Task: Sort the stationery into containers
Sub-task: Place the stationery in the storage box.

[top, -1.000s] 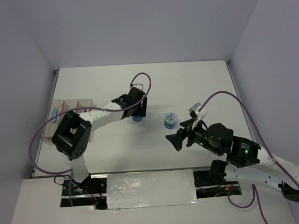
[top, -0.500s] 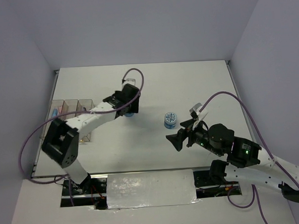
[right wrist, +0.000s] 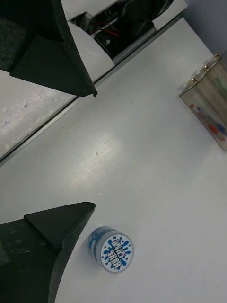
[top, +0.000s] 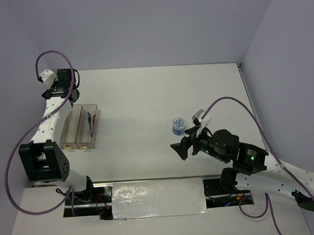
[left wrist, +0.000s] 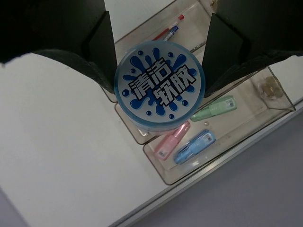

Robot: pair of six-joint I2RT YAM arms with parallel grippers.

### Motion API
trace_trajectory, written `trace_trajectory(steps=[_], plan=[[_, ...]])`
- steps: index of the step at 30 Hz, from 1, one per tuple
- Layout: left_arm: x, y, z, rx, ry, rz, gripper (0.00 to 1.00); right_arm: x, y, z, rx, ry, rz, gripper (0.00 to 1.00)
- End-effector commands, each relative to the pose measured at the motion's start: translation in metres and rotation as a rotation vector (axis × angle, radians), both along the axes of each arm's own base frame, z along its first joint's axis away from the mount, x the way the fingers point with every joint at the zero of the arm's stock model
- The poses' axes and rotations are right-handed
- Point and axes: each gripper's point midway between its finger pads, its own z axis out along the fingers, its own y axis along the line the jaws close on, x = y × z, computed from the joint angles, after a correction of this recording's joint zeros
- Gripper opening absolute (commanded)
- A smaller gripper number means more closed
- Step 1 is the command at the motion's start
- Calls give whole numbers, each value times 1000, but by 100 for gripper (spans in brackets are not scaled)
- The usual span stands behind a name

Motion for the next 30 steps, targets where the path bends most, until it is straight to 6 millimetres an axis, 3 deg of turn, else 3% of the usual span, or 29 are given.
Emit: trace_trajectory(steps=[1,7,15,30], plan=[[6,12,-16,-43,37,59,0,2,12,18,27,-30,28,100],[8,22,-38,-65,12,84,0,5,27,10,3,16,40,100],[29,23,-62,-160,21,25,0,0,46,18,41,52,90,100],[28,21,-97,-202,80,31,2,1,48,19,28,49,97,100]])
